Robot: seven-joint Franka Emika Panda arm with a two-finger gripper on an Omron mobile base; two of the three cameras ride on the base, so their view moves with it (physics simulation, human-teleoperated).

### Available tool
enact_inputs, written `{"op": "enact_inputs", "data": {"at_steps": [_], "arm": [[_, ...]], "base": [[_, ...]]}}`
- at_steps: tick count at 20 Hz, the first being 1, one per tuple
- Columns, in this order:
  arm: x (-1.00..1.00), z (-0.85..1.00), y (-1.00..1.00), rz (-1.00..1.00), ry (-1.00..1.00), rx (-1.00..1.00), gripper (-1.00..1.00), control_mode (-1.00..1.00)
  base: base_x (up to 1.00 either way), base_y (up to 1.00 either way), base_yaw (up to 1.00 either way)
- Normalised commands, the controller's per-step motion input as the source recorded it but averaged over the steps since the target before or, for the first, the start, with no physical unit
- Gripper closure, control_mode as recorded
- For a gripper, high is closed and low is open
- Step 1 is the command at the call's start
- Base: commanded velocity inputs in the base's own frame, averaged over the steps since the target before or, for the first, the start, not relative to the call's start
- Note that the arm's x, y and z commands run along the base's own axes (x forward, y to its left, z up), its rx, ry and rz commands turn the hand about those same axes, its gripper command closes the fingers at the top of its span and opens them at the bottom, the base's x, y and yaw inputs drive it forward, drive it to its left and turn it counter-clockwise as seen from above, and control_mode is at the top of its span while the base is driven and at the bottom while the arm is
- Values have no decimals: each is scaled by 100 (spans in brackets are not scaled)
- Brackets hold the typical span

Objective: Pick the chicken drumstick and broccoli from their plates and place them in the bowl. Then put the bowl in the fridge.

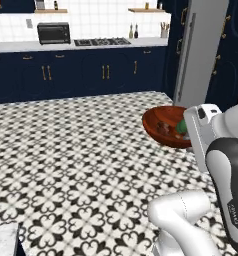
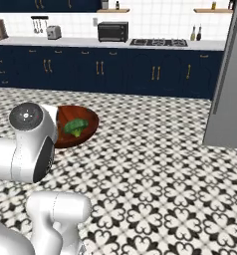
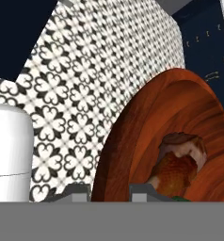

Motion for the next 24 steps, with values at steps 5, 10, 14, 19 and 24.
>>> {"op": "enact_inputs", "data": {"at_steps": [5,10,14,19,24], "arm": [[0,0,0,0,0,0,100,100],[0,0,0,0,0,0,100,100],[0,0,0,0,0,0,100,100],[0,0,0,0,0,0,100,100],[0,0,0,0,0,0,100,100]], "base": [[100,0,-1],[100,0,-11],[100,8,-15],[100,16,-19],[100,46,-33]]}}
